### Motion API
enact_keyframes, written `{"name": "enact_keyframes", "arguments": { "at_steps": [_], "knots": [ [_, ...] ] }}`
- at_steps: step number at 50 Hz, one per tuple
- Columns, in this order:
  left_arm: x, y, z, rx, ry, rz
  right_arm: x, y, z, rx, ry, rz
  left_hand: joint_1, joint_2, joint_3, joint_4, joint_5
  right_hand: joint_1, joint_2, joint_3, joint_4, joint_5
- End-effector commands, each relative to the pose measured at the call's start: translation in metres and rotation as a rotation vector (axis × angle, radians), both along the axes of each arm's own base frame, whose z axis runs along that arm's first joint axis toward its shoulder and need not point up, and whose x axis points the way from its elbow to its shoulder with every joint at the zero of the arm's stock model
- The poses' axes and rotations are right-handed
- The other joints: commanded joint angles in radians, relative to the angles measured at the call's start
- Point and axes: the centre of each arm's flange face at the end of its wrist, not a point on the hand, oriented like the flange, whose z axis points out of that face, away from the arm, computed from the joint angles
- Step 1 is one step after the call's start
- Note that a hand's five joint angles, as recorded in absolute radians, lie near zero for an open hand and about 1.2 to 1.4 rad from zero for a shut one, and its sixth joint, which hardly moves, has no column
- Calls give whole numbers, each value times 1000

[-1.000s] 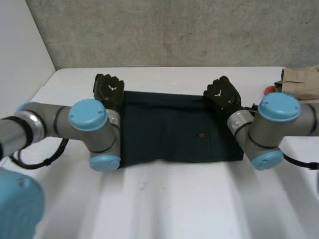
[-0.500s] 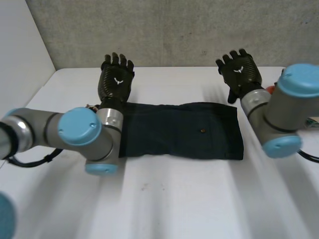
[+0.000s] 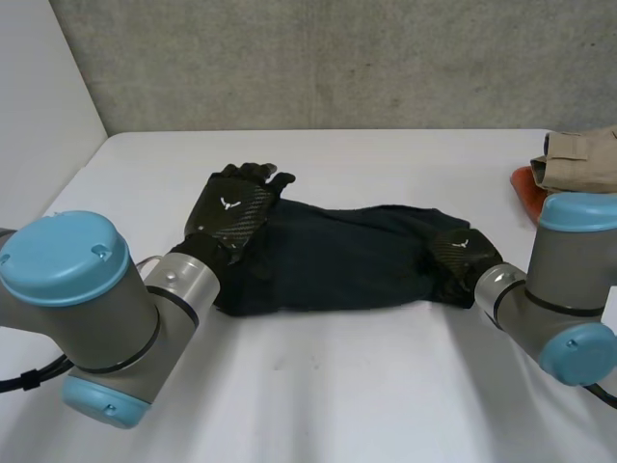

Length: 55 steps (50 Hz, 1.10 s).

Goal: Fold the laundry.

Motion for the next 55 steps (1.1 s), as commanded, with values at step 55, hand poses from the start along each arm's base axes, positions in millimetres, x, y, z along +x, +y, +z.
{"name": "enact_keyframes", "arguments": {
  "at_steps": [55],
  "knots": [
    [-56, -6, 42, -95, 67, -42, 25, 25, 125, -152, -316, 61, 29, 16, 10, 16, -3, -781, -959, -961, -981, -947]
  ]
}}
